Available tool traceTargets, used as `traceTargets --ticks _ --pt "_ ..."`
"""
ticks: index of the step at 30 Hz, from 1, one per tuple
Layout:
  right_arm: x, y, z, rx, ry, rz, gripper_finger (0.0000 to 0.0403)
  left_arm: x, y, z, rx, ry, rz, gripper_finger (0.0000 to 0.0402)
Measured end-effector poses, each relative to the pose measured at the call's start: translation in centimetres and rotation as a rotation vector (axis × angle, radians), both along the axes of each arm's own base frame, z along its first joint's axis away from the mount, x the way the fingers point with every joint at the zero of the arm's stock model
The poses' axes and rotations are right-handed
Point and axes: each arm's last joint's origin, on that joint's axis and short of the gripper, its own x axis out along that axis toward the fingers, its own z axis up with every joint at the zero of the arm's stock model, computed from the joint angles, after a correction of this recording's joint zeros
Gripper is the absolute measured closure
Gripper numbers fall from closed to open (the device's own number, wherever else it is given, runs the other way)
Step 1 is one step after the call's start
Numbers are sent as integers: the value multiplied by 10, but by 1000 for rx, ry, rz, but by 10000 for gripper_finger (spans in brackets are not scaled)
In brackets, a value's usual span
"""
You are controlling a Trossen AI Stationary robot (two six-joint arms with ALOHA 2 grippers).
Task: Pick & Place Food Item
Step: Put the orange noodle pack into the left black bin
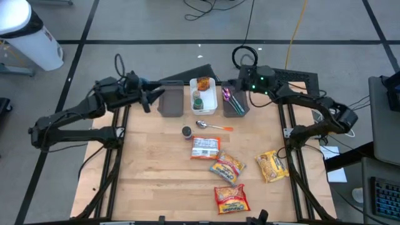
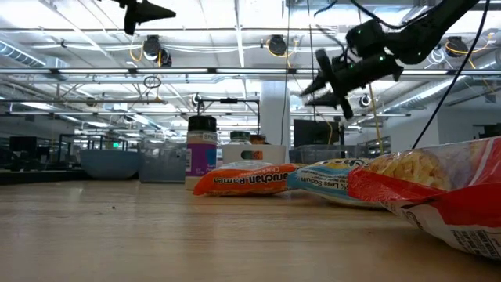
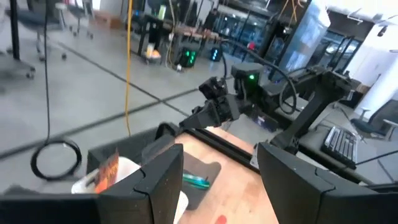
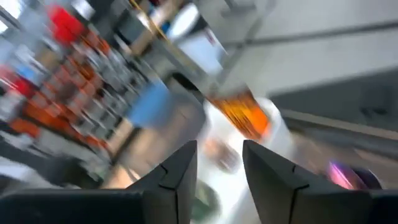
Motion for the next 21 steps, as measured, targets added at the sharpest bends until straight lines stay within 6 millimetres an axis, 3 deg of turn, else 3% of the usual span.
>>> traceTargets --ticks 4,11,15,21 --pt "6 13 27 -99 -181 34 277 -7 -3 4 72 0 1 188" --pt "22 67 70 -326 -396 7 277 -11 -4 3 107 31 -6 188" --pt "27 106 84 -483 -424 72 277 -11 -5 -4 4 68 -37 188" --pt "36 154 100 -584 -427 150 277 -9 -9 -8 -91 77 -182 188"
